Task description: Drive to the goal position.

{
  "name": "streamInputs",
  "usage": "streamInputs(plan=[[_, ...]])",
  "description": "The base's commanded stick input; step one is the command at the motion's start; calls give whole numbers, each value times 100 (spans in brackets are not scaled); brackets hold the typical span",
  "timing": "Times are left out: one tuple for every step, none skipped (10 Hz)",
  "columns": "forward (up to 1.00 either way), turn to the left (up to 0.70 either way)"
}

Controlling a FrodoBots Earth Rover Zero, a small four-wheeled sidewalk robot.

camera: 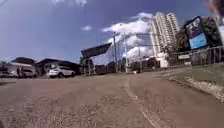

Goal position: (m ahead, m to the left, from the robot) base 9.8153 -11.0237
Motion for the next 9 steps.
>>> streamInputs(plan=[[70, -35], [70, -35], [70, -35], [70, -15], [70, 0], [70, 0], [70, 0], [70, 0], [70, 0]])
